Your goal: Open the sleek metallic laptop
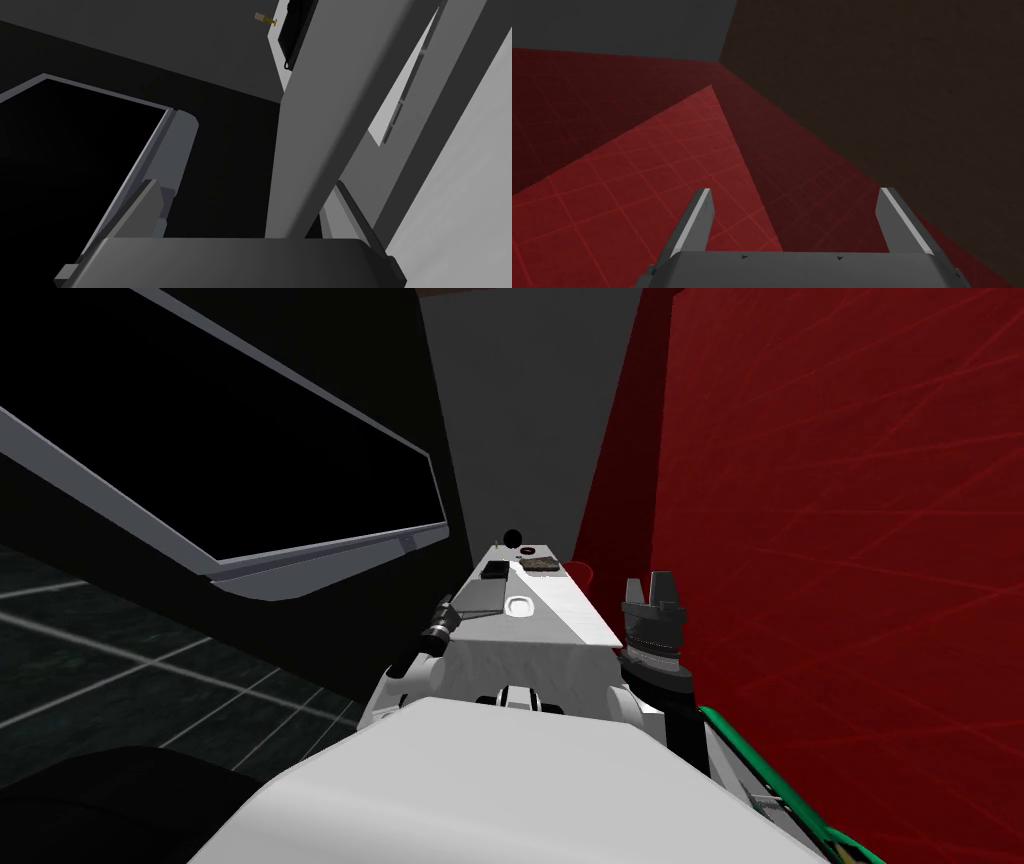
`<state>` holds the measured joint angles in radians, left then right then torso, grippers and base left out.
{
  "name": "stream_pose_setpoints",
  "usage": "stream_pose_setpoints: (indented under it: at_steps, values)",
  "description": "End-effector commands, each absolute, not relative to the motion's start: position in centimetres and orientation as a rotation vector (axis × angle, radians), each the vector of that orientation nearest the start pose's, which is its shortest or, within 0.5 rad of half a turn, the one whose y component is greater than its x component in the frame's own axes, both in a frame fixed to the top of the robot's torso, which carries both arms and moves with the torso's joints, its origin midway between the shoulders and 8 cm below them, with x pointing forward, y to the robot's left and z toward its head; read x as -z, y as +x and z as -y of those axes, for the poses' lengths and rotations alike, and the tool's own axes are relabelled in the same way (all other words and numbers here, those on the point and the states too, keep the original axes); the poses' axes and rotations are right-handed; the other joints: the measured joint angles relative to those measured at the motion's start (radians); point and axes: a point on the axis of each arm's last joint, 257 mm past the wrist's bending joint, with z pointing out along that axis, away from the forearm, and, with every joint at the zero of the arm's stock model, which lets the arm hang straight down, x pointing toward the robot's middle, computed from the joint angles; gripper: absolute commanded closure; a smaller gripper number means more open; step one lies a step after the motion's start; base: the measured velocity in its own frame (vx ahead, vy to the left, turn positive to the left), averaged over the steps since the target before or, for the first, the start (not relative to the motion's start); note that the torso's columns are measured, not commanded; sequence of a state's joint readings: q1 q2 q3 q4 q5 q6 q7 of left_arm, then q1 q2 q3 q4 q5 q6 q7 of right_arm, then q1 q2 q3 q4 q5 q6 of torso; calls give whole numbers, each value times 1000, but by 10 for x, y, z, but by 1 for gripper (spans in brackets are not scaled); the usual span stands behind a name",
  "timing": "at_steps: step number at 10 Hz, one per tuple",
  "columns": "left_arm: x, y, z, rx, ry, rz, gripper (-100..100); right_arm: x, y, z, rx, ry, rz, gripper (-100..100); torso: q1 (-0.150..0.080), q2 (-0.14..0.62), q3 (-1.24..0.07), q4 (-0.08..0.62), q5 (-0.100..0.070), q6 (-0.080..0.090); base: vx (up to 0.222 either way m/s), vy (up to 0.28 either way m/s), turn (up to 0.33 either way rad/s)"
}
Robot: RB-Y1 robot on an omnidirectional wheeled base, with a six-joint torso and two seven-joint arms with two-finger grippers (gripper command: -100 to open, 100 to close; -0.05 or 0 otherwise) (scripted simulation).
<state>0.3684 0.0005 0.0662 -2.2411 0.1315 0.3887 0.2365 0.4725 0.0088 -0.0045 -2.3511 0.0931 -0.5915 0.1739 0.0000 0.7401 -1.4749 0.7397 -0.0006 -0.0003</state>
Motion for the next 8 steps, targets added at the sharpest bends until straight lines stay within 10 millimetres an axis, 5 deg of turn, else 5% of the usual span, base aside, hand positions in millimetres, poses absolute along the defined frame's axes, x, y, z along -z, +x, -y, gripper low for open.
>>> stream_pose_setpoints:
  at_steps: [1,3,4,8]
  values:
    - [139,444,-315,1277,-1553,-915,-100,-78,314,259,-1120,398,-557,0,0,-1,0,0,0,0,-77,6,-177]
    - [139,444,-316,1267,-1557,-914,-100,-78,314,259,-1120,398,-557,0,0,0,0,0,0,0,-47,13,-100]
    - [140,444,-317,1264,-1562,-914,0,-78,314,259,-1120,398,-557,0,0,-2,-1,-1,0,-1,-7,0,5]
    - [141,444,-317,1263,-1564,-916,0,-78,314,259,-1120,398,-557,0,0,-2,-1,-2,1,0,0,0,0]
